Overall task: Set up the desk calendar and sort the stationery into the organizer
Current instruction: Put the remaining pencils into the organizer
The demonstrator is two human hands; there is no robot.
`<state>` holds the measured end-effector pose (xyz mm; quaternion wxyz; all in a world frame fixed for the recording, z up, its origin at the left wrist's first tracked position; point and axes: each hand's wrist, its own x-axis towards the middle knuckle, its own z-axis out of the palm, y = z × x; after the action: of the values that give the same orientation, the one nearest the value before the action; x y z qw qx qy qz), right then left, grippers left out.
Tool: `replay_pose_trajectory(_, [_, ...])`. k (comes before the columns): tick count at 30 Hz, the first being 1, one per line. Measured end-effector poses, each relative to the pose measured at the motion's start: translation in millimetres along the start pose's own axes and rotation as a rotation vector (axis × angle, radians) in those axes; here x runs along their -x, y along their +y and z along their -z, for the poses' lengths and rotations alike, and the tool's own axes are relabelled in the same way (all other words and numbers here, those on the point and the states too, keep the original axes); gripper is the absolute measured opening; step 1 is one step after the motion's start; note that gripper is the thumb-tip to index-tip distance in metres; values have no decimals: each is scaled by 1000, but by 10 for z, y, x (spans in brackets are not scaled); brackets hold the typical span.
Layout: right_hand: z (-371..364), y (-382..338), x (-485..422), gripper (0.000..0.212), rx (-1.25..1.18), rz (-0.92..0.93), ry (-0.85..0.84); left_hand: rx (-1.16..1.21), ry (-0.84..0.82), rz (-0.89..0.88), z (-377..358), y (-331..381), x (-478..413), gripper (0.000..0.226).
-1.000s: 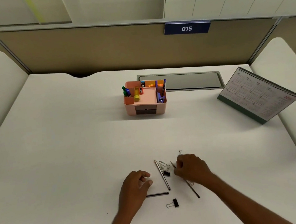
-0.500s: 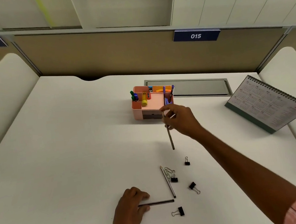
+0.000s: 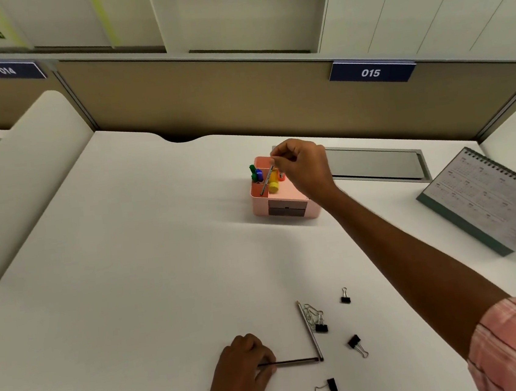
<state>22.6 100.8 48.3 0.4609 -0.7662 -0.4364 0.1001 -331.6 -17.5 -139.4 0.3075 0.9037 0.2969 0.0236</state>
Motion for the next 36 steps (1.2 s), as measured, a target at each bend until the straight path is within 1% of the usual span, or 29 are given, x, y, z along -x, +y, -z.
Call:
replay_pose_trajectory(2, [-95,22,-93,7,31,1,1,22,16,-3,15,-4,-13,19])
replay_pose_trajectory(7, [-342,206,-223,7,177,10,-67,113,19,43,88,7,-36,17])
replay_pose_trajectory(14, [-534,414,-279,9,299,-40,-142,439,35,240,316,118,-112,10])
replay_pose_trajectory(21, [-594,474,-323,11,332,-53,-167,661,73,381,554,319,-218,13])
replay_pose_trajectory(26, [-581,492,-336,15,326,-47,-192,785,115,416,756,443,-330,9])
replay_pose_trajectory(33, [-439,500,-307,23,326,-34,-148,1005,217,457,934,511,-530,3])
replay_pose_trajectory(36, [-357,482,-229,21,322,-11,-107,1072,245,446,986,528,-641,5])
